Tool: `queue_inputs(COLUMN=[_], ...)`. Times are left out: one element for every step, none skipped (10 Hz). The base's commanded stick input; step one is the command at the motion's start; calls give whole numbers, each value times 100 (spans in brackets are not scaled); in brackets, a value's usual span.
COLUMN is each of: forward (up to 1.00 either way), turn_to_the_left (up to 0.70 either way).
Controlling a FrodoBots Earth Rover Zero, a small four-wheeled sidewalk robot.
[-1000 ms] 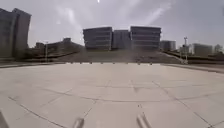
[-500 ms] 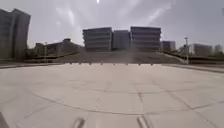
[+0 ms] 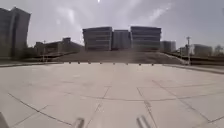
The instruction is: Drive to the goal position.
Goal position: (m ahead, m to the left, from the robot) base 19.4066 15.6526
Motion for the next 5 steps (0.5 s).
queue_inputs(forward=[70, 70, 70, 70, 70], turn_to_the_left=[0, 0, 0, 13, 27])
